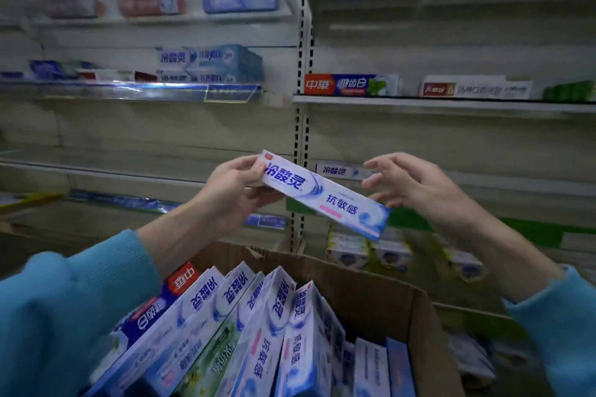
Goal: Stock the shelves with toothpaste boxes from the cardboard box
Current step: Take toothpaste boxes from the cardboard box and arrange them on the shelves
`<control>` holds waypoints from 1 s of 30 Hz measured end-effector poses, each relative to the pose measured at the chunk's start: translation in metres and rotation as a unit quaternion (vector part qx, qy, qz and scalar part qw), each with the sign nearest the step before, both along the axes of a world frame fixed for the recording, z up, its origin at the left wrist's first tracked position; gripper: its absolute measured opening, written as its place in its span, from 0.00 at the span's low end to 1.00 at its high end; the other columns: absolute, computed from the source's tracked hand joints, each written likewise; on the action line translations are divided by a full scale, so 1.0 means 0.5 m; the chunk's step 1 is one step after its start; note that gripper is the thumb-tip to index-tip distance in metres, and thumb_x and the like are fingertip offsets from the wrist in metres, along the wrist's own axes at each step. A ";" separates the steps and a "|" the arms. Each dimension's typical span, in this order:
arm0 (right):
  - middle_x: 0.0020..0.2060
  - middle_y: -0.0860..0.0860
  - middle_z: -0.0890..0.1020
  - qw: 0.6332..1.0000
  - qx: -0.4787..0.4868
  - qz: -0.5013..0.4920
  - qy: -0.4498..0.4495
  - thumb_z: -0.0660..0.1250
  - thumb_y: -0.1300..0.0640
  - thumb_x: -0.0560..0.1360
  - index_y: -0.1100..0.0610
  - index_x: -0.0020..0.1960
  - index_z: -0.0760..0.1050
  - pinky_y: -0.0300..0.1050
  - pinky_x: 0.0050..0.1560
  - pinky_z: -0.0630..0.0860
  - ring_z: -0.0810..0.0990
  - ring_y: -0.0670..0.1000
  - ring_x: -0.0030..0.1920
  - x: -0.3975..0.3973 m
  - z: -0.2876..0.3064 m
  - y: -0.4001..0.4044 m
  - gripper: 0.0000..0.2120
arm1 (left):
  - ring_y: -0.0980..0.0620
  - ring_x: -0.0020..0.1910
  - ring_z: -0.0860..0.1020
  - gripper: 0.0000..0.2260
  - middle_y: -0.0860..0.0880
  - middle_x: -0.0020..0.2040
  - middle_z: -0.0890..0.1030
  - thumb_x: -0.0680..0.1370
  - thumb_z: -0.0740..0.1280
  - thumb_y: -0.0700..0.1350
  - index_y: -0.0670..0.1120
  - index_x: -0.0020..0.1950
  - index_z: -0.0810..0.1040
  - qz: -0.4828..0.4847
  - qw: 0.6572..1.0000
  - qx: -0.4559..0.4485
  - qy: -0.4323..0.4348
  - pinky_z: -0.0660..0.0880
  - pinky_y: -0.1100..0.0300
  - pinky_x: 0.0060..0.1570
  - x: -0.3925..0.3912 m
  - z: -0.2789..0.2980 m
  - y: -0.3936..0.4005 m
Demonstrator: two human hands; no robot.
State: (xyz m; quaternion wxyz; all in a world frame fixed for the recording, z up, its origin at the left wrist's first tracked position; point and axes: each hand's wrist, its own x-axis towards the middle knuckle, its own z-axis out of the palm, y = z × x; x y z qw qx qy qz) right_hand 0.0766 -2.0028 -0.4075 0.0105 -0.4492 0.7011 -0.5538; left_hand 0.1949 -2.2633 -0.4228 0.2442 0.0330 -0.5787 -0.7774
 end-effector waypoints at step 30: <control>0.57 0.60 0.81 0.964 -0.036 -0.261 -0.018 0.71 0.62 0.76 0.64 0.68 0.71 0.51 0.44 0.83 0.83 0.56 0.39 -0.326 0.093 -0.084 0.22 | 0.49 0.49 0.79 0.10 0.48 0.54 0.83 0.85 0.61 0.42 0.44 0.60 0.81 0.194 0.942 -0.273 -0.034 0.77 0.53 0.53 -0.391 0.063 -0.032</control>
